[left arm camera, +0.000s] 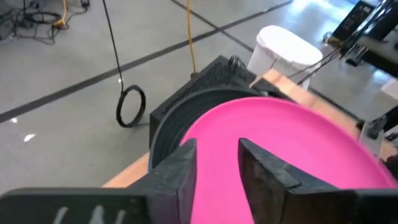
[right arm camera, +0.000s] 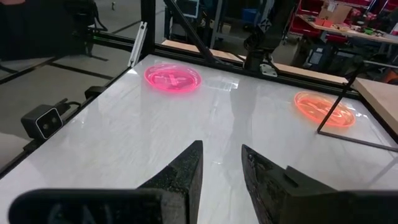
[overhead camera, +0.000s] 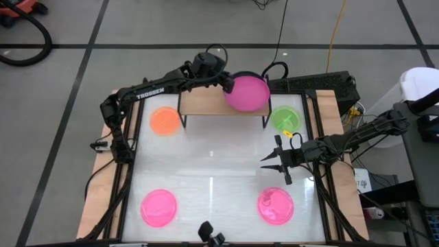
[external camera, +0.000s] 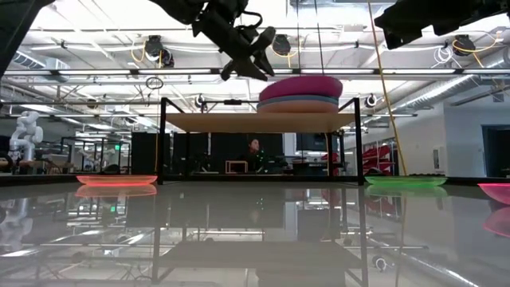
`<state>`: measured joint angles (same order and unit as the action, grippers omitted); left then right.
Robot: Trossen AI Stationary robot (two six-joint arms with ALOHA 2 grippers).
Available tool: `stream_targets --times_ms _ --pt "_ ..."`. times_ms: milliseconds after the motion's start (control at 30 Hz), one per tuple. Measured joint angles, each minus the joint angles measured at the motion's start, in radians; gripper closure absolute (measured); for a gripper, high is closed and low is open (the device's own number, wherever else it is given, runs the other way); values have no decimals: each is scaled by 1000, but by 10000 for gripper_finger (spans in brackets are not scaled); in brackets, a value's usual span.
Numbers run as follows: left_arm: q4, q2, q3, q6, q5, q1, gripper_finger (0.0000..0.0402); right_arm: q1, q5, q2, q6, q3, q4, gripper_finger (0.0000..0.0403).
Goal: Place and stack plates onto a shelf
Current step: Stack the large pink plate on top of the large black plate on the shelf, then put the right small pink plate on the shelf
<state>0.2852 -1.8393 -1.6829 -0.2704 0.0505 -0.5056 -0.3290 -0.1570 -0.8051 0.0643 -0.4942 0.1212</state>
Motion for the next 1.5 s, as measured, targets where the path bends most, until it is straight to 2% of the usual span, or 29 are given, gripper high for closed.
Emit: stream_targets --times_ms 167,267,433,533,600,733,800,933,1100,1267,1367,1433,1500 --pt "-45 11 0 14 0 -1 264 0 0 0 0 0 2 309" --pt "-52 57 0 31 0 -3 264 0 1 0 -2 0 -2 309" --pt "-45 197 0 123 -39 5 263 0 1 0 -18 0 -39 309" --pt "11 288 0 184 -70 44 263 0 1 0 -38 0 -66 309" --pt "106 349 4 250 -71 85 263 0 1 0 -52 0 -89 309" --pt "280 454 82 255 82 174 263 0 2 0 -102 0 -154 309" --pt "277 516 168 225 162 222 263 0 2 0 -114 0 -183 309" --pt "92 668 418 180 287 309 264 0 2 0 -145 0 -209 309" --pt "-352 793 802 91 320 376 264 0 2 0 -187 0 -217 309" --pt "-833 786 1109 50 320 429 264 0 2 0 -188 0 -224 309" --pt "-1000 772 1207 46 317 444 264 0 -5 0 -188 0 -254 309" --pt "-1048 772 1243 41 319 448 264 0 -62 0 -195 0 -280 309" --pt "-1066 772 1265 35 321 450 264 6 -249 0 -263 1 -289 309"
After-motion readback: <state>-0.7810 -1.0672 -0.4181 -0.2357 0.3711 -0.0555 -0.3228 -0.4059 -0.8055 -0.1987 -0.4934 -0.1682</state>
